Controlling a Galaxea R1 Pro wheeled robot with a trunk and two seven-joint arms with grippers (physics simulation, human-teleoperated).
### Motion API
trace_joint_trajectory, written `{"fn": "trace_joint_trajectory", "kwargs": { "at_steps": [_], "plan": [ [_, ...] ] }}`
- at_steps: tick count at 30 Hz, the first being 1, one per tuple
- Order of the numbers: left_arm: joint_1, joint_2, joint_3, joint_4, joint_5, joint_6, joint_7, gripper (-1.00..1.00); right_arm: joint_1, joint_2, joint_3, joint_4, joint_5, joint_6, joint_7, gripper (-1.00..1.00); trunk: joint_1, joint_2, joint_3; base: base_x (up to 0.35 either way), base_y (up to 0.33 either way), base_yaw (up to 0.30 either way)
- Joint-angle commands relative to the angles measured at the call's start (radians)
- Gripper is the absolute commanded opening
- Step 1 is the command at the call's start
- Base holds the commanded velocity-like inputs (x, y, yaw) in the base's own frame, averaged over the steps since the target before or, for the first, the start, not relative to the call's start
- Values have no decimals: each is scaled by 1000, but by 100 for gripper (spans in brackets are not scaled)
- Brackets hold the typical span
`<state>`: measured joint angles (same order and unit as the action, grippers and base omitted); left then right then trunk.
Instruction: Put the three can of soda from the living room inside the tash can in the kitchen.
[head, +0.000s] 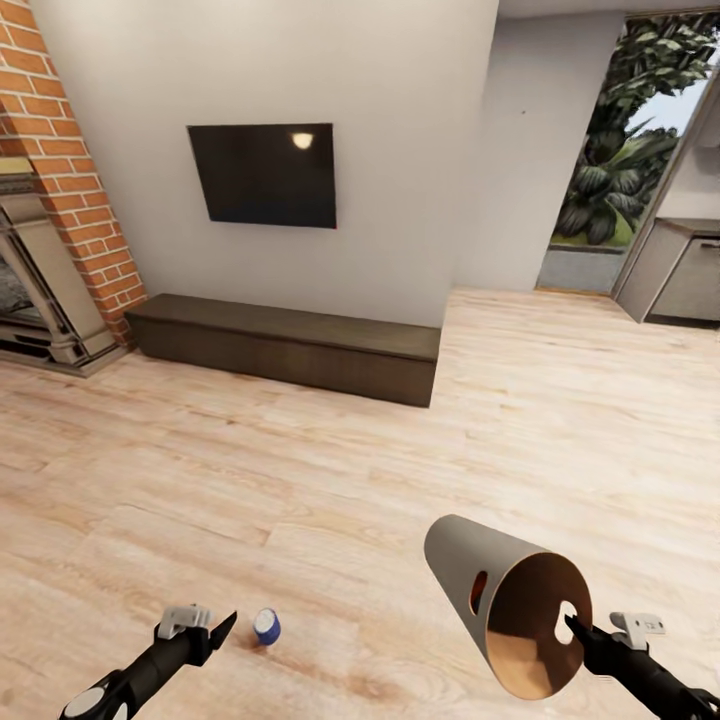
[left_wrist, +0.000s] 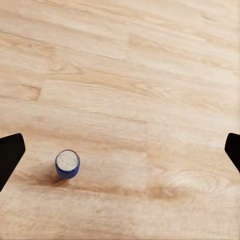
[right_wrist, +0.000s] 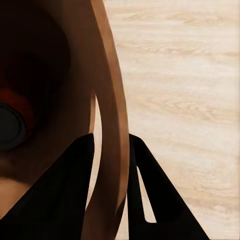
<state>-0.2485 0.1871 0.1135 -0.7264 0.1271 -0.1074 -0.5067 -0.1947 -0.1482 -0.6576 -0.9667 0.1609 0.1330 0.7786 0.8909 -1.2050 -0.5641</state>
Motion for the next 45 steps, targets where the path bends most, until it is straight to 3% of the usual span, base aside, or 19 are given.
{"fn": "trace_joint_trajectory", "kwargs": {
  "at_steps": [1, 9, 10, 13, 17, 23, 24, 27, 28, 31, 33, 40, 41, 45],
  "plan": [
    [0, 0, 0, 13, 0, 2, 0, 100, 0, 1, 1, -1, -11, 3, 9, -100, 0, 0, -1, 306, -43, -17],
    [-14, -1, 3, 147, 0, 25, 1, 100, 0, 3, 25, -1, 0, 5, 7, -100, 0, 0, -3, 318, 30, -6],
    [-18, -1, 3, 154, 3, 87, 4, 100, 0, 4, 36, -1, 2, 7, 7, -100, 0, 0, -3, 312, 56, -1],
    [-37, -1, 3, 157, 5, 138, 6, 100, 0, 4, 59, -1, 3, 8, 7, -100, 0, 0, -3, 210, 32, 0],
    [-108, -1, 4, 161, 5, 218, 6, 100, 0, 3, 94, -2, 2, 9, -16, -100, 0, 0, -3, 65, 10, 0],
    [-185, -4, 5, 150, 8, 309, 10, 100, -1, 2, 114, -6, 1, 35, -26, -100, 0, 0, -3, 15, 2, 0],
    [-223, -6, 6, 146, 8, 337, 29, 100, -1, 2, 125, -12, 1, 56, -29, -100, 0, 0, -3, 3, 1, 0],
    [-261, -21, 6, 143, 8, 370, 83, 100, -2, 2, 151, -17, 1, 72, -31, -100, 0, 0, -3, 2, 0, 0],
    [-292, -61, 5, 147, 5, 414, 131, 100, -16, 2, 170, -20, 2, 99, -39, -100, 0, 0, -3, 0, 0, 0],
    [-330, -83, 3, 151, 3, 470, 152, 100, -46, 2, 181, -27, 2, 163, -47, -100, 0, 0, -3, 0, 0, 0],
    [-382, -97, 1, 156, 2, 570, 186, 100, -91, 1, 212, -93, 3, 294, -59, -100, 8, -14, -9, 0, 0, 0],
    [-435, -101, 0, 215, 2, 631, 230, 100, -178, 2, 322, -274, 0, 538, -177, -100, 34, -63, -33, 0, 0, 0],
    [-473, -102, 1, 237, 4, 665, 267, 100, -237, 2, 364, -306, -5, 606, -212, -100, 38, -70, -38, 0, 0, 0],
    [-534, -107, 4, 276, 8, 775, 347, 100, -319, 1, 398, -281, -4, 658, -252, -100, 54, -98, -56, 0, 0, 0]
  ]
}}
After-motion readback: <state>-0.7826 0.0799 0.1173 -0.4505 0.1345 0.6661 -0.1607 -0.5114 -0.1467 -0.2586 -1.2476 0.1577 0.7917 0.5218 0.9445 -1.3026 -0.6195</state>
